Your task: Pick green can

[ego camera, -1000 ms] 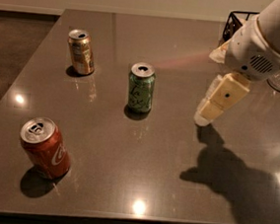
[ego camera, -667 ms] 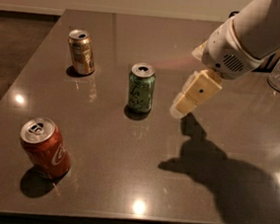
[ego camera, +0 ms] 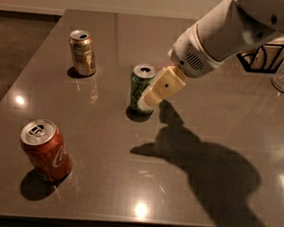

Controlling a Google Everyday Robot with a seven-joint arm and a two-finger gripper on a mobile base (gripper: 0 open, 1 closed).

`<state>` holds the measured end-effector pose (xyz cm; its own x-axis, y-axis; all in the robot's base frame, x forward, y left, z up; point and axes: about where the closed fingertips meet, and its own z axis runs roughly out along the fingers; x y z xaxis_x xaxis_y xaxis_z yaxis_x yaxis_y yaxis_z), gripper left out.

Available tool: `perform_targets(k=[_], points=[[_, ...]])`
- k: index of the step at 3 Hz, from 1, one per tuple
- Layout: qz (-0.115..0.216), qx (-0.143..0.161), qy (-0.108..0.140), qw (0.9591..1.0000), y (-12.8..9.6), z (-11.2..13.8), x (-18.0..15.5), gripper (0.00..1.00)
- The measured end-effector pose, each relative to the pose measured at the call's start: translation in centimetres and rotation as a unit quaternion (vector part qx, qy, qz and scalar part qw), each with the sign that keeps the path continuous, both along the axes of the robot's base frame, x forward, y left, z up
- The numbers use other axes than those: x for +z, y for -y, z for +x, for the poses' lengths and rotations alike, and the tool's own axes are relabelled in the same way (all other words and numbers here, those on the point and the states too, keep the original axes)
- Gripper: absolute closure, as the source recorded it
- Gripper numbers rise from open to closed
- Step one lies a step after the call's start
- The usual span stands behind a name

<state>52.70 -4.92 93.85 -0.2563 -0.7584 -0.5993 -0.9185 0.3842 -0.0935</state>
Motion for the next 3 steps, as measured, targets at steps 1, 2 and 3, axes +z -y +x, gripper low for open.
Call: perform_targets(k=[1,2,3], points=[[0.019,-0.009,-0.017,0.9996,-1.9,0.7,-1.5,0.00],[0.027,-0.017,-0.026,0.9992,-3.0,1.4,-2.6,0.00],[0.032,-0.019,-0.028,0.9989,-3.8,2.0,-2.9,0.17]])
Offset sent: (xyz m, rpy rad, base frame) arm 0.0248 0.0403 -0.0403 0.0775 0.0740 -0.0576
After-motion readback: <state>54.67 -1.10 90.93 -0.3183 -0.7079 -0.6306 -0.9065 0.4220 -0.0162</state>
